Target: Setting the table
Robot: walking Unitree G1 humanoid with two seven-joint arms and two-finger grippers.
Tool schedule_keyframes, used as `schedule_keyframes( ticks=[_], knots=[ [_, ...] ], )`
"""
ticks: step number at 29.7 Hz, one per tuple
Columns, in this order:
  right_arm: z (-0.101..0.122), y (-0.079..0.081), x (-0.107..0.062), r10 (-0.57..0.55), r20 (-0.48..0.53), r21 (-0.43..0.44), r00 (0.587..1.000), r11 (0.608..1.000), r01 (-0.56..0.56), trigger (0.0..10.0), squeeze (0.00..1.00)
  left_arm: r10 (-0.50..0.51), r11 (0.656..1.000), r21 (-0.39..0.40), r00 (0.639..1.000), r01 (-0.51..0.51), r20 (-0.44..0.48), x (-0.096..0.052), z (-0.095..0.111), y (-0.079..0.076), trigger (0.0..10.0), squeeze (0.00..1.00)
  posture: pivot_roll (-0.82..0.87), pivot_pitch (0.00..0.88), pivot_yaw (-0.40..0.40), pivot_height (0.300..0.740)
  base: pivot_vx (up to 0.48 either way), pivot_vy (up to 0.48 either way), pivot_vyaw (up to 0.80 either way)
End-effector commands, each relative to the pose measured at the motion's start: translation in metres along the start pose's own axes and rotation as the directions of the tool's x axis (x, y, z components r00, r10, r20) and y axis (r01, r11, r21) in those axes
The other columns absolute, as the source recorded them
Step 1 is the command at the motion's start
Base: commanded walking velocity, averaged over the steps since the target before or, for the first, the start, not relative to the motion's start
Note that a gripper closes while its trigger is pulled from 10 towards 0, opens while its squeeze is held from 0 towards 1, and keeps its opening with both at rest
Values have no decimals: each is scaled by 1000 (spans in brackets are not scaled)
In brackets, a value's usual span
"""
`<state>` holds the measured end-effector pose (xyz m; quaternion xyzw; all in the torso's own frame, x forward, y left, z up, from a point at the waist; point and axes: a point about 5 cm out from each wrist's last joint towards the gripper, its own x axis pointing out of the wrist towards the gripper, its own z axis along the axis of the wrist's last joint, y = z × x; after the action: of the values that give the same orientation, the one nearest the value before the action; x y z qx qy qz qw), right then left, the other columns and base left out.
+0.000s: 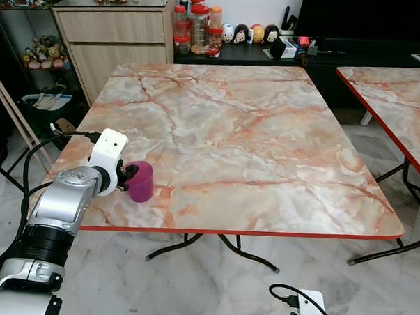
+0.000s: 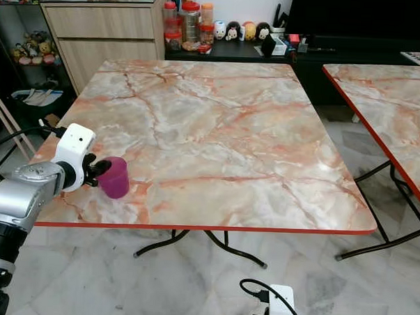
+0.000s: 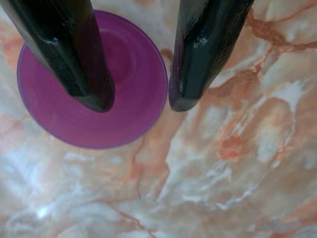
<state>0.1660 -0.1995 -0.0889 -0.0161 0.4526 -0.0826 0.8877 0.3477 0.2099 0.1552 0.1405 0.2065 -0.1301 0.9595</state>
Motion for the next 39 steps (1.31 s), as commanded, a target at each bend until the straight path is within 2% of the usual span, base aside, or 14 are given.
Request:
schedule_keyframes(
  ticks=[1,14,20,21,22,23,24,25,26,32,39],
  knots=[
    [2,1,0,-1,8,17,1000,1000,1,10000,0,-13,1000,14,999,14,-36,3,-7,-3,10000,0,11,0,4,740,0,0,0],
    [3,1,1,-1,9,20,1000,1000,1,10000,0,-3,1000,6,998,4,-61,6,-13,-3,10000,0,7,0,8,740,0,0,0],
    [3,1,1,-2,10,22,1000,1000,2,10000,0,-9,1000,-13,999,9,-45,6,-10,-2,10000,0,5,0,10,740,0,0,0],
    [3,1,1,-2,11,22,1000,1000,2,10000,0,-15,1000,-26,999,14,-34,6,-9,-1,8745,0,7,0,9,740,0,0,0],
    [3,1,1,-2,11,23,1000,1000,2,10000,0,-17,999,-38,1000,16,-24,5,-7,0,6784,0,7,0,9,740,0,0,0],
    [3,1,1,-2,11,23,1000,1000,2,10000,0,-17,999,-38,1000,16,-24,5,-7,0,6784,0,7,0,9,740,0,0,0],
    [3,1,1,-1,12,23,1000,1000,1,10000,0,-17,999,-46,1000,16,-17,4,-6,1,4627,0,9,0,10,740,0,0,0],
    [3,2,1,-1,12,24,1000,1000,1,10000,0,-17,998,-55,1000,17,-8,4,-4,3,3059,0,11,0,9,740,0,0,0],
    [4,2,1,0,13,24,1000,1000,0,10000,0,-20,997,-73,1000,20,7,2,-2,4,0,0,12,0,10,740,0,0,0],
    [7,3,1,2,20,25,1000,1000,-3,10000,0,-26,992,-120,998,33,59,-2,5,11,0,0,15,0,9,740,0,0,0],
    [8,3,2,3,26,29,1000,1000,-3,10000,0,-48,994,-93,995,55,84,-4,7,11,0,0,15,0,8,740,0,0,0]
  ],
)
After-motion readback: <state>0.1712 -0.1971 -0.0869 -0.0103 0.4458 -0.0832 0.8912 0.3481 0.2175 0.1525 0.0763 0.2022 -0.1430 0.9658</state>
